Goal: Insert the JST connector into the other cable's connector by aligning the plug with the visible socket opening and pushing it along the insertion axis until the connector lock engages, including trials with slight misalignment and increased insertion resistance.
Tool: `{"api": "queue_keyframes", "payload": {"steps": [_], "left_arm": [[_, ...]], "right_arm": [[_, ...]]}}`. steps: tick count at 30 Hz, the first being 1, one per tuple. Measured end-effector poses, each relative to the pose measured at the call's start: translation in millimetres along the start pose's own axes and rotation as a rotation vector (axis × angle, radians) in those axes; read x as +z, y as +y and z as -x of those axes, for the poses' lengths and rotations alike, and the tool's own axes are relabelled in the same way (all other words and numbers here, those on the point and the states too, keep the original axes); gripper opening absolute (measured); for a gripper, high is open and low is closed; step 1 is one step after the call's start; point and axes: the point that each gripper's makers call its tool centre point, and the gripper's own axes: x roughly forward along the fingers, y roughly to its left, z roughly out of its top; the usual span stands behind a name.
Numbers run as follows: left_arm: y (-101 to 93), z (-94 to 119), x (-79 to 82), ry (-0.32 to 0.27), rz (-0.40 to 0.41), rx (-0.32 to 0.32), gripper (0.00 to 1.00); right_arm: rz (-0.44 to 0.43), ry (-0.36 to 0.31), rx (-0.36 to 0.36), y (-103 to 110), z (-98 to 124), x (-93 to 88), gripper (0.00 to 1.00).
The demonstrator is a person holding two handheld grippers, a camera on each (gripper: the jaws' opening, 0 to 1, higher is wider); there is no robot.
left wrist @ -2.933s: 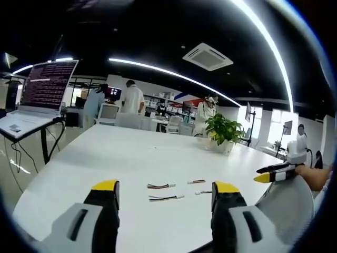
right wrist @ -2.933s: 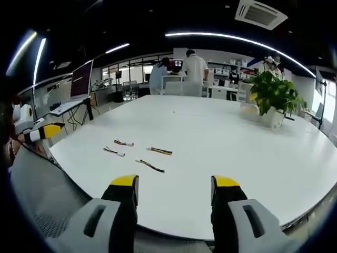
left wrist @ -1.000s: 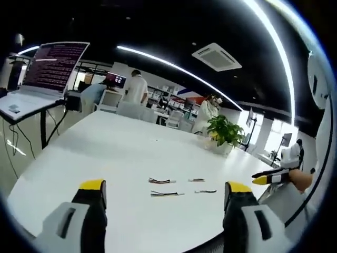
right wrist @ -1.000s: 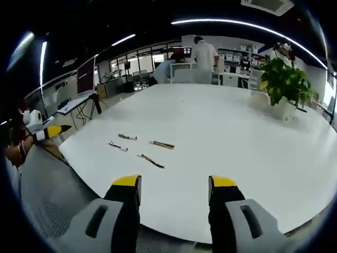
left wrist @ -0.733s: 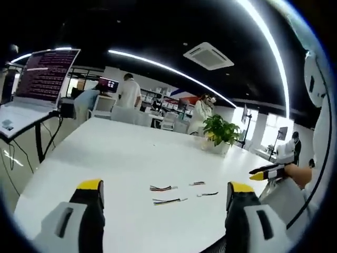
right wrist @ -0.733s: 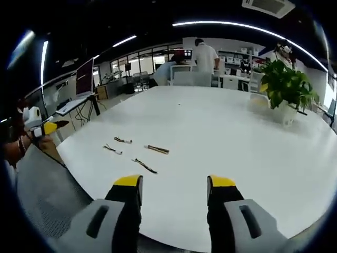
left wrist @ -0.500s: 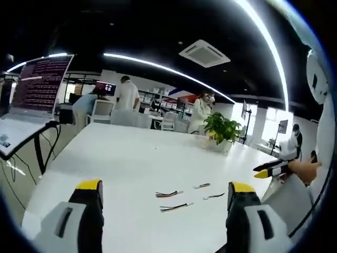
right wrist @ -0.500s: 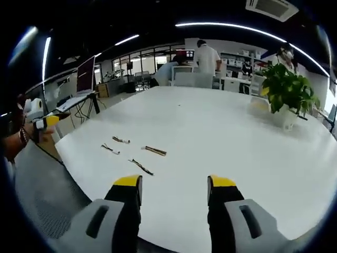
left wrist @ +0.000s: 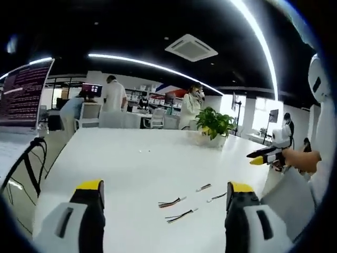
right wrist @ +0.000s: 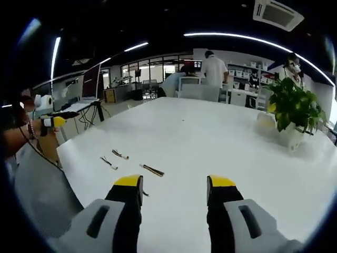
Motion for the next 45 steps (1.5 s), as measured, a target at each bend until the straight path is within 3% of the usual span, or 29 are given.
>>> {"api": "queue_keyframes", "payload": {"steps": [3,7,11,13,14,16,19,23,31,37,45], "left_arm": [[-4.4,-4,-3.9,0.024,0.056,-0.105,0.97],[3.3,-9,-4.5,0.023,0.055,-0.138,0.98],[-3.2,-15,-5.2,0.016,0.041,-0.213,0.95],[-9.9,-18,-4.3,-0.009,0.072,-0.264,0.94],[-14.4,-20,-9.2,0.017,0.105,-0.299,0.93],[-14.4,-24,-15.1,0.045,0.107,-0.306,0.91],[-22.8,-26,-40.7,0.194,0.073,-0.356,0.85],[-40.6,-34,-42.0,0.185,0.078,-0.426,0.79],[-53.6,-50,-36.9,0.159,0.062,-0.484,0.81],[-47.7,-64,-36.5,0.151,0.061,-0.507,0.81],[-52.0,-81,-56.1,0.200,0.043,-0.543,0.75]], "right_arm": [[0.041,0.008,0.046,2,-7,2.5,0.48],[0.127,0.052,0.129,11,-15,-2.6,0.55],[0.153,0.052,0.182,16,-21,-2.3,0.51],[0.135,0.027,0.233,22,-23,1.9,0.50],[0.121,0.017,0.261,24,-25,3.7,0.50],[0.118,0.018,0.296,26,-27,3.8,0.51],[0.133,0.000,0.357,30,-30,6.4,0.49],[0.131,-0.012,0.421,35,-35,7.7,0.49],[0.138,-0.013,0.530,43,-49,1.0,0.48],[0.149,-0.026,0.574,42,-59,-1.7,0.44],[0.153,-0.034,0.613,46,-75,-6.3,0.38]]}}
